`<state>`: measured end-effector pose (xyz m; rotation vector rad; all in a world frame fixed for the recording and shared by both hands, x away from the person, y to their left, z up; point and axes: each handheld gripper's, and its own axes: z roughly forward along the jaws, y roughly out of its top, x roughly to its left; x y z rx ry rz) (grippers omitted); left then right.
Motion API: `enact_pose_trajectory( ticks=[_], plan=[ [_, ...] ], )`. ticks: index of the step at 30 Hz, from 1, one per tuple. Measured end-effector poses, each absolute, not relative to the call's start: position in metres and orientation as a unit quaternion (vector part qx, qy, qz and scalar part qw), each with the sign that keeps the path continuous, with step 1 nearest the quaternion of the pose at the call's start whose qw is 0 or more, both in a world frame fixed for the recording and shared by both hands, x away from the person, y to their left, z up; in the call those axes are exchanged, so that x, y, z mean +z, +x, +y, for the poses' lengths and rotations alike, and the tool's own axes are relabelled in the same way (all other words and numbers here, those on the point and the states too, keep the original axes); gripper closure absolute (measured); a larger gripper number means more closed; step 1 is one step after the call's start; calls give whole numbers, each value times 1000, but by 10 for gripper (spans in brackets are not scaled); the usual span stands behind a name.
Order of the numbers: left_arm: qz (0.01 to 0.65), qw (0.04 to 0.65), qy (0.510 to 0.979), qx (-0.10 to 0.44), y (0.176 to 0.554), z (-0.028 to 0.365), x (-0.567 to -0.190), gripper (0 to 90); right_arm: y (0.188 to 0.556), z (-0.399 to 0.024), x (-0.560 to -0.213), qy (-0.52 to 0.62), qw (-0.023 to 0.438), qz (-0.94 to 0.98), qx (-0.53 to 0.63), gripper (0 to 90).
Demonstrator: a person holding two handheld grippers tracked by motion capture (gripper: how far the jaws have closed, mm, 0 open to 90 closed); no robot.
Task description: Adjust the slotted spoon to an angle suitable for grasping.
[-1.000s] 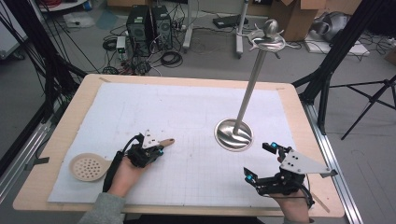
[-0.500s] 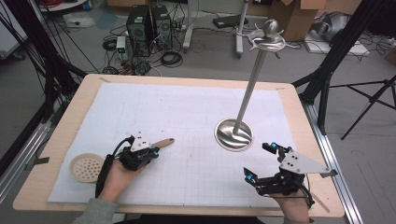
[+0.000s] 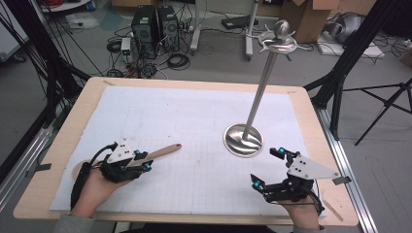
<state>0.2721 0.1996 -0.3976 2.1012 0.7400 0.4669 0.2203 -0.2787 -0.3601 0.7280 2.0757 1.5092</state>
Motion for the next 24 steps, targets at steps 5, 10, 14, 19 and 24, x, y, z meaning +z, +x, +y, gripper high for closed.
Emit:
enact_pose_trajectory(
  ticks=[5,10,14,19,24],
  plan=[
    [288,406,849,178,270,213,-392,482,223,-277,-360,262,234,756,552,15],
    [265,407,858,169,270,227,-390,417,227,-273,-361,258,228,759,552,15],
    [242,405,867,163,271,237,-388,373,229,-270,-361,255,224,761,553,15],
    [224,396,879,141,277,251,-387,296,231,-268,-361,253,221,762,554,15],
    [226,393,882,129,283,262,-384,206,232,-269,-361,252,221,762,554,15]
  ],
)
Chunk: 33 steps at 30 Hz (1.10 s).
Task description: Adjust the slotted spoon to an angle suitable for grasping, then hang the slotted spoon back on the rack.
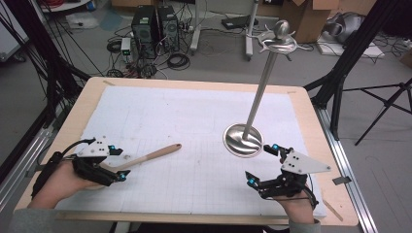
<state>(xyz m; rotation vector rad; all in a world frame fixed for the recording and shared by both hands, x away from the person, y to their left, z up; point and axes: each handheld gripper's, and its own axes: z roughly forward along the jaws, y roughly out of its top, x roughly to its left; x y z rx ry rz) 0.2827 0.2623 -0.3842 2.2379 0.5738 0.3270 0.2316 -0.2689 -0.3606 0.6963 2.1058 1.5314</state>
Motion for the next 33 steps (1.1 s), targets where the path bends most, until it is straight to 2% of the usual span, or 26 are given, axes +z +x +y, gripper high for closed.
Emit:
enact_pose_trajectory(
  ticks=[3,7,24,33],
  plan=[
    [230,395,881,122,285,266,-383,137,232,-270,-361,253,223,761,554,15],
    [226,392,885,111,289,271,-383,110,231,-270,-361,251,224,761,554,15],
    [191,355,910,102,305,255,-388,143,228,-274,-361,256,223,760,554,15],
    [206,341,913,87,315,251,-396,158,226,-276,-361,257,223,760,554,15]
  ],
)
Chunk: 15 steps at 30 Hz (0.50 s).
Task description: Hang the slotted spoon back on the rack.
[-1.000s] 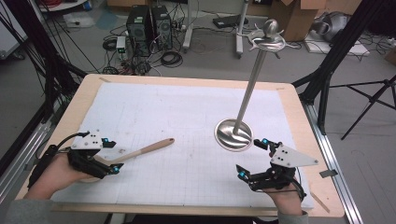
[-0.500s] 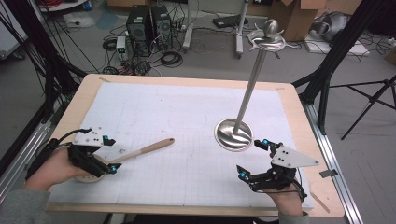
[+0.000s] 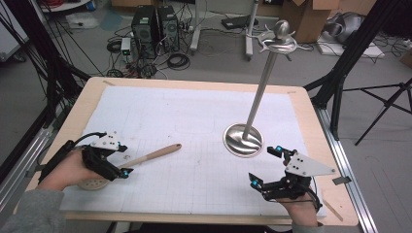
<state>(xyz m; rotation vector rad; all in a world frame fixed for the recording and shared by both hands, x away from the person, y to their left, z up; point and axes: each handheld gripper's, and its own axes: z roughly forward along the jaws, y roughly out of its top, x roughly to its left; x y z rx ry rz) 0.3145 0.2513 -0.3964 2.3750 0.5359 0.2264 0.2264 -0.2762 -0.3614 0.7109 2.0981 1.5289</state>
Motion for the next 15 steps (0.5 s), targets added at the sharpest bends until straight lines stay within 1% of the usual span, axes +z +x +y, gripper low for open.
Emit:
enact_pose_trajectory(
  ticks=[3,9,15],
  plan=[
    [216,334,913,91,317,251,-400,197,226,-276,-362,258,221,761,552,15],
    [222,316,919,76,321,250,-407,215,226,-278,-363,259,222,761,553,15],
    [235,297,923,68,323,250,-412,270,225,-281,-363,263,223,755,557,15]
  ],
)
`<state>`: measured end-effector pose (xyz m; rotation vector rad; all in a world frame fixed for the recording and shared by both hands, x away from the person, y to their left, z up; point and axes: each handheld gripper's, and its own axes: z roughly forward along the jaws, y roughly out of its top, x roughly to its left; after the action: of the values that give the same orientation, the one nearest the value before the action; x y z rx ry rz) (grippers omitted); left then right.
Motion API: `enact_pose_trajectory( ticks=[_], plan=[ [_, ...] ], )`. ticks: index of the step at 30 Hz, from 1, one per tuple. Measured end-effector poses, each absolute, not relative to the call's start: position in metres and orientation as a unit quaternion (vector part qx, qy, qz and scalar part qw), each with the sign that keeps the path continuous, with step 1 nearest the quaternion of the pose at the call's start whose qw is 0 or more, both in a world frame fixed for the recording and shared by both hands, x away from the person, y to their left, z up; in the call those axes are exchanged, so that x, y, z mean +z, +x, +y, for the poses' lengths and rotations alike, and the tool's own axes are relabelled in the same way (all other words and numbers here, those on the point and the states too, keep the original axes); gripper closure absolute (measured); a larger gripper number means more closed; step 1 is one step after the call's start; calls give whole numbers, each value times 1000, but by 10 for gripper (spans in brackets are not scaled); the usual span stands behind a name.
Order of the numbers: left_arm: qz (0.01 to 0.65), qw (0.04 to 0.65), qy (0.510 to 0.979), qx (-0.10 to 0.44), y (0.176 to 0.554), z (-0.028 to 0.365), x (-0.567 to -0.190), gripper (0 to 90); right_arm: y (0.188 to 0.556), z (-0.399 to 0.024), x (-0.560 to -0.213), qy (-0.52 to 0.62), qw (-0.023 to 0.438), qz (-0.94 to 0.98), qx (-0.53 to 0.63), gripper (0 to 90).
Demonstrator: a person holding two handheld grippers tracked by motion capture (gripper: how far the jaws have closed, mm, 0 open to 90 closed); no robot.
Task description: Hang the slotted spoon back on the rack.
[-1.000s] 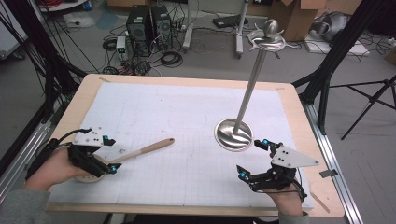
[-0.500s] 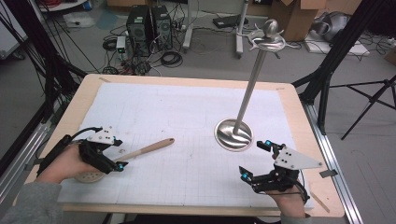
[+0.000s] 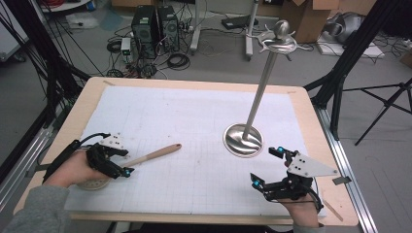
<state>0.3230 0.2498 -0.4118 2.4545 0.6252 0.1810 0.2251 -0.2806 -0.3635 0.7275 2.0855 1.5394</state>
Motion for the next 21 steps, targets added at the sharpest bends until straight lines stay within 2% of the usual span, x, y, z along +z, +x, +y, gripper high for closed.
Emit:
enact_pose_trajectory(
  ticks=[8,21],
  plan=[
    [241,284,925,74,322,254,-413,411,224,-282,-363,260,225,757,556,15],
    [235,261,934,68,322,250,-418,584,223,-281,-364,253,219,761,556,15]
  ],
)
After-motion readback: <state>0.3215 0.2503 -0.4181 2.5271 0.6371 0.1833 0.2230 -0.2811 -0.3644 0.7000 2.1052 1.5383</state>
